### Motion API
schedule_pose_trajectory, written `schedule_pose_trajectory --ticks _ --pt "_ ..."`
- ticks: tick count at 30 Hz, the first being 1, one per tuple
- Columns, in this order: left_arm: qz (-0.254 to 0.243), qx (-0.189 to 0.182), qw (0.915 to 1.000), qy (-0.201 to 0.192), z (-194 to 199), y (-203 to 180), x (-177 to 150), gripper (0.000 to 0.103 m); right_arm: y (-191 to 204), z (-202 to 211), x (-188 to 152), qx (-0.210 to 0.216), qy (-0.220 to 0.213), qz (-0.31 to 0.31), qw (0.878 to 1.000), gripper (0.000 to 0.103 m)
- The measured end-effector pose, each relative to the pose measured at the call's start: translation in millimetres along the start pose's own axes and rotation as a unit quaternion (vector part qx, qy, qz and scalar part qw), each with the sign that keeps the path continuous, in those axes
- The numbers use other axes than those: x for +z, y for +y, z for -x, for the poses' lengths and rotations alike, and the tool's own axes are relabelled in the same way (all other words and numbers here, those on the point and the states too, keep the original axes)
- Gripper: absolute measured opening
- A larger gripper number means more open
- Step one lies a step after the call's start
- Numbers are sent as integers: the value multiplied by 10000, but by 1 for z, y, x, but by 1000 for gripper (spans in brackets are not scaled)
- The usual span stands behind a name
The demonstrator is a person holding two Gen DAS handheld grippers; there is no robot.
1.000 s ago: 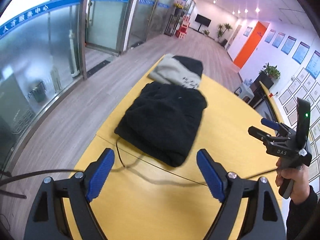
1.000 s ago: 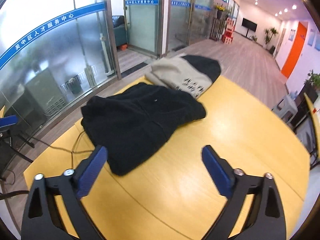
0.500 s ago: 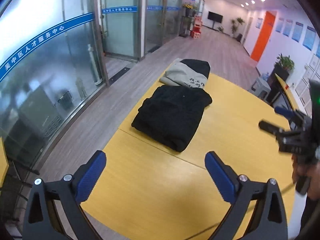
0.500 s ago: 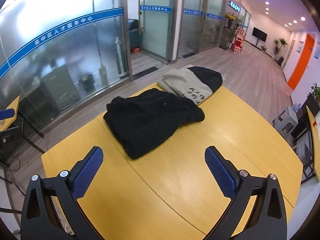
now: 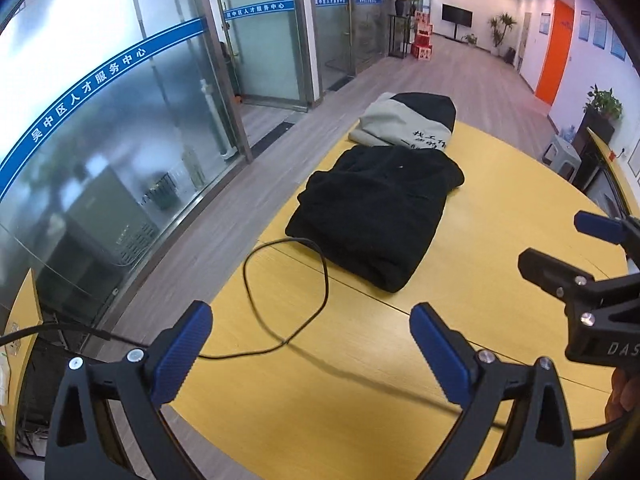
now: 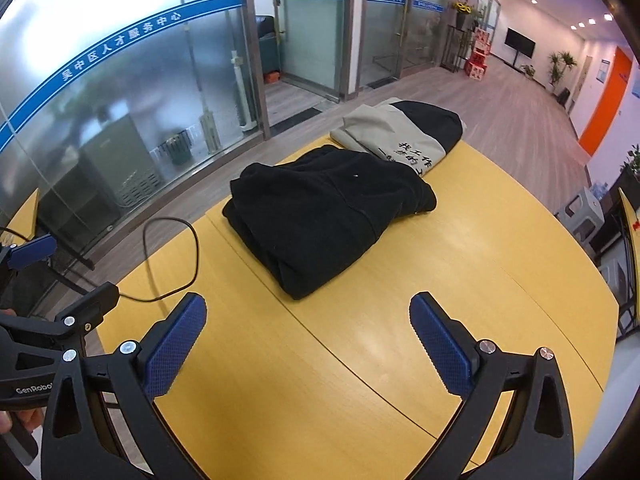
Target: Fold clothes
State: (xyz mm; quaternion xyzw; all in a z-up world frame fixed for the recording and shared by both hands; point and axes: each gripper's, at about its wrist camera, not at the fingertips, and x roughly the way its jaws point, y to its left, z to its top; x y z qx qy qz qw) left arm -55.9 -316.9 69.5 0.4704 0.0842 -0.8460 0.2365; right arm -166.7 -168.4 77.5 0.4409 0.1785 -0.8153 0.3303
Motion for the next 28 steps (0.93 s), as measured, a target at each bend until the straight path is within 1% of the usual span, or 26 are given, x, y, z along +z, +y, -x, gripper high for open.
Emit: schedule_pose_trajectory --ticks 9,12,16,19,21,22,25,27,28 --pt "-127 -128 9996 239 -25 8 8 101 7 -24 7 -289 220 -147 9992 102" --pt "-131 -267 9990 322 -33 11 9 102 6 -33 9 -354 308 -206 9987 102" --pt "-188 -333 9986 358 -43 13 12 103 7 -44 12 -461 397 -194 9980 102" --pt "-191 -342 9985 393 -49 13 16 103 6 -48 12 -512 447 -197 9975 102" --pt "-146 -435 9979 467 -54 14 18 103 4 -51 12 -530 475 -218 9972 102" --pt "-104 -444 9980 440 -55 14 18 103 3 -52 13 -537 484 -222 9971 102" --pt "33 -445 9985 314 -56 17 17 103 1 -55 15 -587 502 -208 9968 102" --pt "-80 -359 9989 303 -59 14 18 103 -1 -57 16 -608 522 -198 9966 102" --pt "-162 -228 9990 351 -62 12 19 103 -1 -58 17 -617 527 -193 9965 102"
